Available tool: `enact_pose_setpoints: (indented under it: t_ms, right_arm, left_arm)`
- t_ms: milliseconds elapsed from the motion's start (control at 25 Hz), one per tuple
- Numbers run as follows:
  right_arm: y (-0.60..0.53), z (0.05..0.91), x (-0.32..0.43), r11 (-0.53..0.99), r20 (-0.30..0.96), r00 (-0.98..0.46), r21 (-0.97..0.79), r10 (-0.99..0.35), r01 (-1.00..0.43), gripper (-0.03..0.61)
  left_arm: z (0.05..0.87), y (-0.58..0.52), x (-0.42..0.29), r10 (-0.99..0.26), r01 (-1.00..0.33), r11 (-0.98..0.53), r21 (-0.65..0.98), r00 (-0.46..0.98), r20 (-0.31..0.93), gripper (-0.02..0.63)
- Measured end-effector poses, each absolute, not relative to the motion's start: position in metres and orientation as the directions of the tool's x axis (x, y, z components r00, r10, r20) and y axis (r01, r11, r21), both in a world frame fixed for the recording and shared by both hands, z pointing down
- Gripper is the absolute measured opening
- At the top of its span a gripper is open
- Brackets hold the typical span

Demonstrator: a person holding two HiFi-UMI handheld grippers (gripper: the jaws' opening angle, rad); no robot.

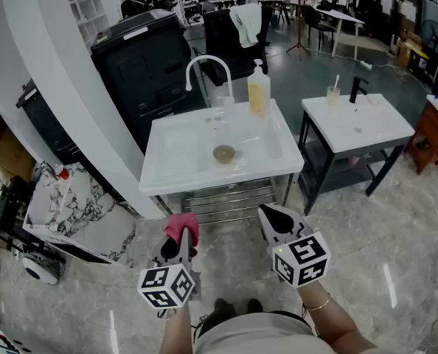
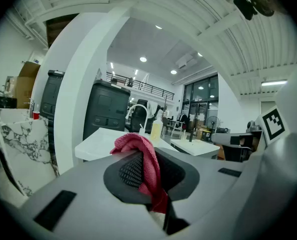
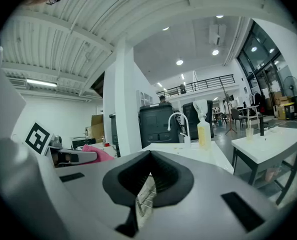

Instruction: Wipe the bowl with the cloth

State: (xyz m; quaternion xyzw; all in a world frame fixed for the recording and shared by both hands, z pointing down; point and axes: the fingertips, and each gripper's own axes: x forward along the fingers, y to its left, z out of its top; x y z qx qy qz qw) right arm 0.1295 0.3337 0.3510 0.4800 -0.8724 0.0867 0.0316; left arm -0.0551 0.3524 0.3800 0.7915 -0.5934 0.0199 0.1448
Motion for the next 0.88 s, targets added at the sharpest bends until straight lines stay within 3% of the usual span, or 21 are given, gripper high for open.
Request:
enact_pose_setpoints:
  t_ms: [520,880]
  right_arm:
    - [0.332,0.352,0.162,0.466,0.111,-0.483,-0.151,-0.869,-0.872,0.015]
    - [0.281,0.369,0.153,0.485,0.149,-0.522,-0.224,-0.840,-0.845,0.108]
  left_arm:
    - [0.374,0.365,-0.041,-0.937,-0.953,-0.251,0.171,0.283,0.203,0.044]
    - [0.383,0.326,-0.046,-0.929,-0.956,-0.248,0.157,0.281,0.241,0.044]
